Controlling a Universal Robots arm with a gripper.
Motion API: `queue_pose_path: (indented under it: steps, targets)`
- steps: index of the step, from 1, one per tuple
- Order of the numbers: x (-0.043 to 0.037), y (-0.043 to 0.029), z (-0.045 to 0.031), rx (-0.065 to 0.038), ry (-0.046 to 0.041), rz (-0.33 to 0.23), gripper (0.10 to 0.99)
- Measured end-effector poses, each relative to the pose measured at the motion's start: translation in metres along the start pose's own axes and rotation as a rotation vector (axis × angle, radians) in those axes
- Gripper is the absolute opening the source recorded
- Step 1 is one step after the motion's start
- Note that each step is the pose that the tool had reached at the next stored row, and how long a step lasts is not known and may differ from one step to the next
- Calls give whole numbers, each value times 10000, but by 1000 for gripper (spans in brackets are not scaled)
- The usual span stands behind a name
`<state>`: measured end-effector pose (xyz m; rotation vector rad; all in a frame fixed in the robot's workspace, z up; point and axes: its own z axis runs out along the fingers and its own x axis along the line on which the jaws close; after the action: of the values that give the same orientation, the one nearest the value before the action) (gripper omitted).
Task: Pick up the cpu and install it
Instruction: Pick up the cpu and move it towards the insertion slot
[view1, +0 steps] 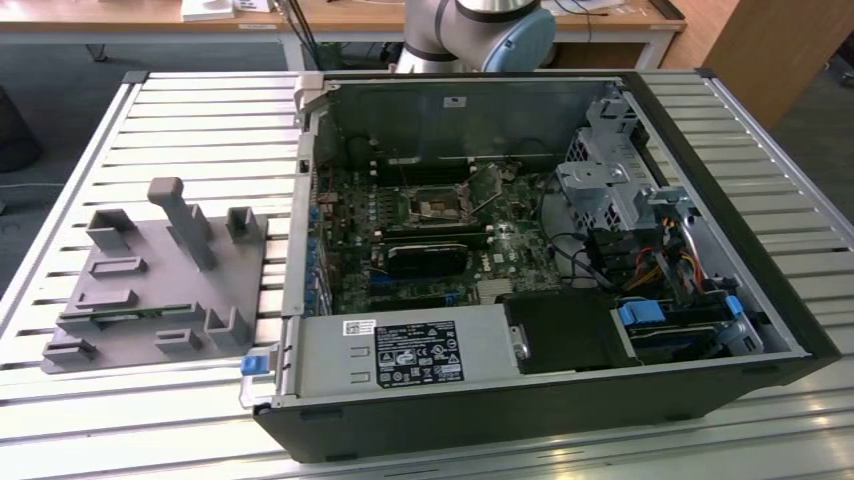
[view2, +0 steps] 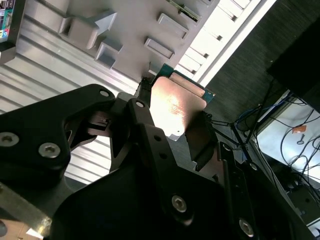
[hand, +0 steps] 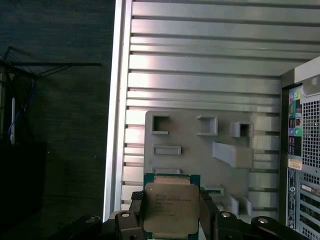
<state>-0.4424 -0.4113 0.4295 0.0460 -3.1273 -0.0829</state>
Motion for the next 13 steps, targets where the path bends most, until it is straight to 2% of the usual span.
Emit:
queue_pose_path:
  steps: [7, 13]
  targets:
    - [0, 3, -46, 0, 0, 0, 529]
    - [1, 7, -115, 0, 0, 0, 529]
